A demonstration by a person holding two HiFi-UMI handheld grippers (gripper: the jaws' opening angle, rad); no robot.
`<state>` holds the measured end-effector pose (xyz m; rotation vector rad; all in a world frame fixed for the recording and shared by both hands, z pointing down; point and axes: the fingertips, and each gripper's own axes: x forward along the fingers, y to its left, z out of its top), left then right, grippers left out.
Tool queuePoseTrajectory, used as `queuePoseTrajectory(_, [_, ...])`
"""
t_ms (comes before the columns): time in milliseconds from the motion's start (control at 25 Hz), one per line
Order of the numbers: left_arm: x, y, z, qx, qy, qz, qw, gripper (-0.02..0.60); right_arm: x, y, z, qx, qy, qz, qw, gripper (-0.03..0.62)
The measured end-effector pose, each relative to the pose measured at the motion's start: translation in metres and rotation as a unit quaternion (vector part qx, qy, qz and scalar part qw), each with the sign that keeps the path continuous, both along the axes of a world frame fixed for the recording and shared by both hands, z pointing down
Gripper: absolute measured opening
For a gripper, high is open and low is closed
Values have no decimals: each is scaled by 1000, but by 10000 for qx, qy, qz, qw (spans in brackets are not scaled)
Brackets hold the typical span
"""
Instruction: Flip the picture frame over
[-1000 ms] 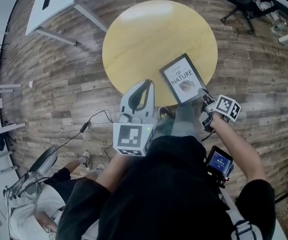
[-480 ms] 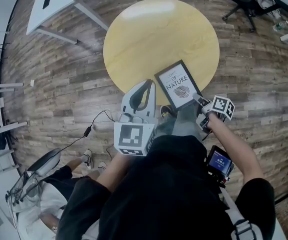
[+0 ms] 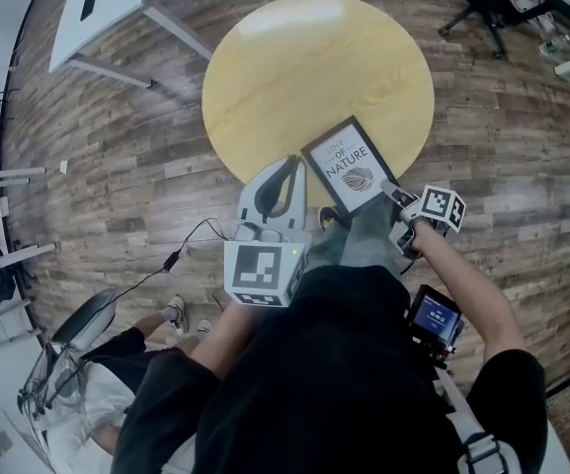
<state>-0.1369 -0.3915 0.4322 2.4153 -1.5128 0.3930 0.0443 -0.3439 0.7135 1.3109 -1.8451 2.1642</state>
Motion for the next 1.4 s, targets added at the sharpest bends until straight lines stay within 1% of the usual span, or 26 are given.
queuePoseTrajectory(80, [-3,-3,-1,39,-3,-6,10000,34,-2,-3,0,58,118,-136,9998,126])
queuePoseTrajectory(320, [0,-6,-3,93,35,27,9999,35,-4,-3,-4,199,655,-788,9945,199])
queuePoseTrajectory(560, [6,-8,-11,183,113,96,9997,35,9,-7,-17,411,1310,-1311,9818,213])
queuePoseTrajectory(680, [6,-6,-15,232,145,123,9996,34,13,-12,-29,557,1494,-1406,9771,215])
queuePoseTrajectory(800, [9,-3,-19,303,198,136,9993,35,18,-14,-44,695,1629,-1375,9746,215])
queuePoseTrajectory(880, [11,-2,-23,358,243,144,9990,34,21,-17,-55,848,1808,-1430,9694,215])
queuePoseTrajectory(960, [14,-2,-27,413,283,156,9986,34,23,-25,-73,1104,2005,-1503,9618,215])
queuePoseTrajectory(1040, [15,-2,-33,471,315,167,9983,35,19,-36,-102,1540,2185,-1630,9497,213])
queuePoseTrajectory(1120, [16,-1,-38,525,346,168,9979,34,10,-48,-139,2147,2348,-1795,9309,213])
queuePoseTrajectory(1160, [17,0,-41,550,358,171,9977,34,5,-55,-162,2507,2429,-1839,9189,213])
queuePoseTrajectory(1280, [18,3,-50,640,399,184,9970,34,-9,-73,-241,3676,2624,-1697,8759,210])
queuePoseTrajectory(1320, [18,5,-53,668,418,189,9967,34,-13,-76,-269,4047,2669,-1594,8600,210])
queuePoseTrajectory(1400, [19,7,-60,735,458,208,9960,34,-18,-79,-322,4721,2813,-1394,8238,204])
